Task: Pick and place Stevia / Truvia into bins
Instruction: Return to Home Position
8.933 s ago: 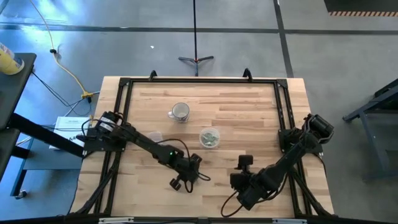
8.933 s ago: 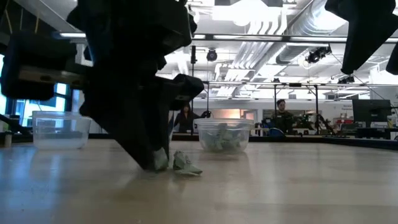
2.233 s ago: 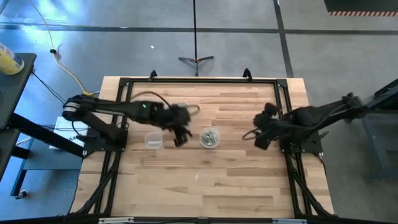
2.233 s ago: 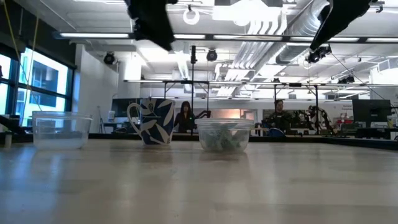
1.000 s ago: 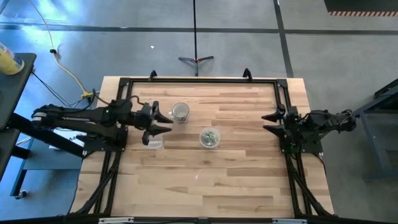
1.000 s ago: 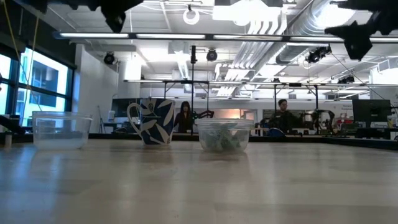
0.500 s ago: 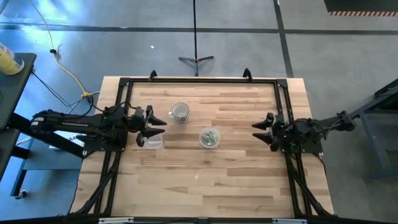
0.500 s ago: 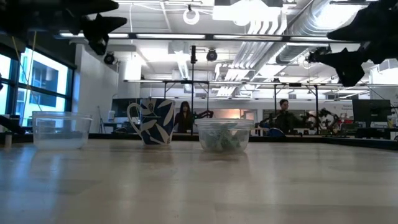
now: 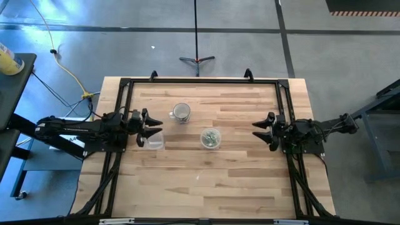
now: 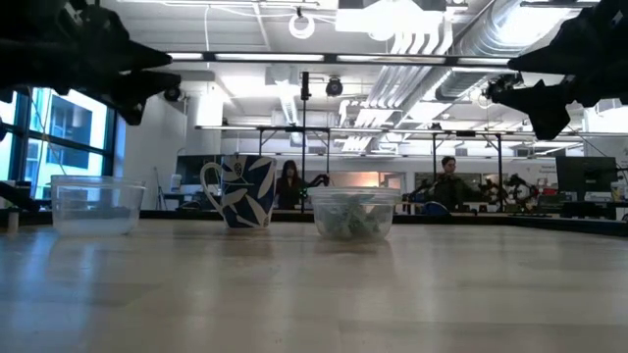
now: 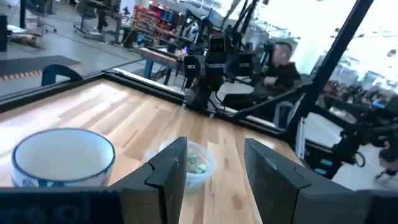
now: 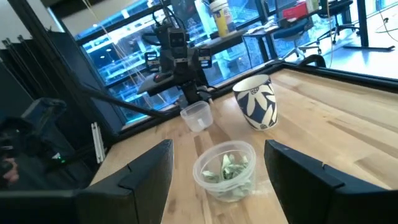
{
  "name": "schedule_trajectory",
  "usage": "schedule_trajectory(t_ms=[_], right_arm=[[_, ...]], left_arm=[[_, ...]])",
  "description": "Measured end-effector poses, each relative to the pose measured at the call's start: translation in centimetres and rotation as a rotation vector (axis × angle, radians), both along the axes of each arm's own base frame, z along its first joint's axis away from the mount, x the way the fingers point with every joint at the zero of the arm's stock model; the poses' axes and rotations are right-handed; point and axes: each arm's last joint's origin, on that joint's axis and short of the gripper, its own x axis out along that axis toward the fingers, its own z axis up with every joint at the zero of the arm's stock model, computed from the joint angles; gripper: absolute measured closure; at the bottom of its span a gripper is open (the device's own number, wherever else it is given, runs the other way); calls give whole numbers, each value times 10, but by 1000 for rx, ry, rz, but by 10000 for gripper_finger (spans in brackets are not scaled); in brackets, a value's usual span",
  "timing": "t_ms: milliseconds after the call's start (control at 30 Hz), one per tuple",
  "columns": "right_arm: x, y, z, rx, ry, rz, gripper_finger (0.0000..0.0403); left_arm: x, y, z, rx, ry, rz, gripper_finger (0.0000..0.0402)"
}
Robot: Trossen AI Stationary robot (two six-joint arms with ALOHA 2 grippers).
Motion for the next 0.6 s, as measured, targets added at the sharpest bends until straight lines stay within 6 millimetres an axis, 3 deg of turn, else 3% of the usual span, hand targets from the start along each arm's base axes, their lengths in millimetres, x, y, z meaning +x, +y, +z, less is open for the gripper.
schedule_trajectory(t_ms=[267, 433, 600], right_arm=[[2, 0, -2, -9, 26, -3, 160], [2, 0, -2, -9, 25, -3, 160], [2, 0, -2, -9, 26, -2, 160]], left_arm=[[-9, -2, -26, -195, 146, -52, 208], [-9, -2, -28, -318, 166, -44, 208], [-9, -2, -29, -322, 169, -43, 208]])
